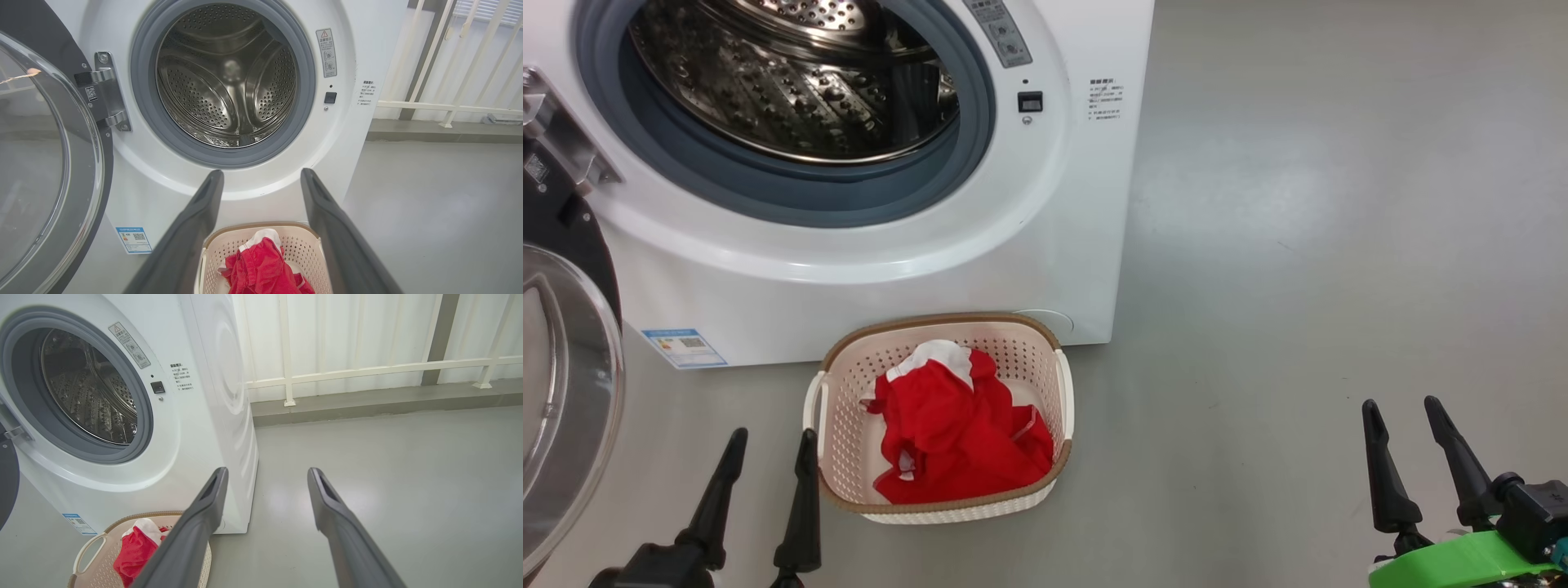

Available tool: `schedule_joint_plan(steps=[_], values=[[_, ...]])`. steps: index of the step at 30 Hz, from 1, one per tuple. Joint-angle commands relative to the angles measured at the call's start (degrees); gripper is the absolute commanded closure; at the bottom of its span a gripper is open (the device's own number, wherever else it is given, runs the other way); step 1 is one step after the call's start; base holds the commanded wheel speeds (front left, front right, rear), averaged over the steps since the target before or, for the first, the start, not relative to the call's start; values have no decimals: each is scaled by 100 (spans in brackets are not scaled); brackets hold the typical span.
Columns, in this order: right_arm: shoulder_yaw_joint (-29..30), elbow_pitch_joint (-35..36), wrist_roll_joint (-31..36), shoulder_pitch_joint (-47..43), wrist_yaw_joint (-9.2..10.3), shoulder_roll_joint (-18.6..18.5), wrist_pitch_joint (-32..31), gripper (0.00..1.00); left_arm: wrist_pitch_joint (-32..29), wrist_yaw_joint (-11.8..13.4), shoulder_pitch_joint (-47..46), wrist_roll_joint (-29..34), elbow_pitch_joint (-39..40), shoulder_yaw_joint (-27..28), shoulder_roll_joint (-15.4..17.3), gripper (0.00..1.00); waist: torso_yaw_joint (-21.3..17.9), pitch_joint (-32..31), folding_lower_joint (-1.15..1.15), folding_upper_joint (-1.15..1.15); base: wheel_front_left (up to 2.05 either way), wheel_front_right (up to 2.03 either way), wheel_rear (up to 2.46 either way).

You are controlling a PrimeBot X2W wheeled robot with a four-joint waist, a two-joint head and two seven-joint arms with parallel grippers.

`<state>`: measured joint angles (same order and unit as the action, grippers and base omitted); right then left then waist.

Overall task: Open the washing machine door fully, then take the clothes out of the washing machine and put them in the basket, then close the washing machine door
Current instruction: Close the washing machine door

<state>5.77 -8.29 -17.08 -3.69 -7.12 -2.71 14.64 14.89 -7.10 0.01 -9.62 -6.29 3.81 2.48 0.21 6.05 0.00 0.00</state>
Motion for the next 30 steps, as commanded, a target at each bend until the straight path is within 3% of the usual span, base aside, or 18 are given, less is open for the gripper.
schedule_joint_plan(steps=[1, 11, 30], values=[[-122, 150, 34, -27, -36, -52, 36, 0, 11, -11, -87, -31, 120, 155, 40, 0, 29, -2, 0, 0, 0, 0, 0], [-223, 120, 44, 27, -36, -147, 36, 0, 11, 119, -124, -291, 61, 104, 40, 0, 416, 15, 0, 0, 0, 0, 0], [-714, -83, -11, 225, -36, -526, 36, 0, 11, 534, 148, -677, -12, -166, 40, 0, 2128, -135, 0, 0, 0, 0, 0]])
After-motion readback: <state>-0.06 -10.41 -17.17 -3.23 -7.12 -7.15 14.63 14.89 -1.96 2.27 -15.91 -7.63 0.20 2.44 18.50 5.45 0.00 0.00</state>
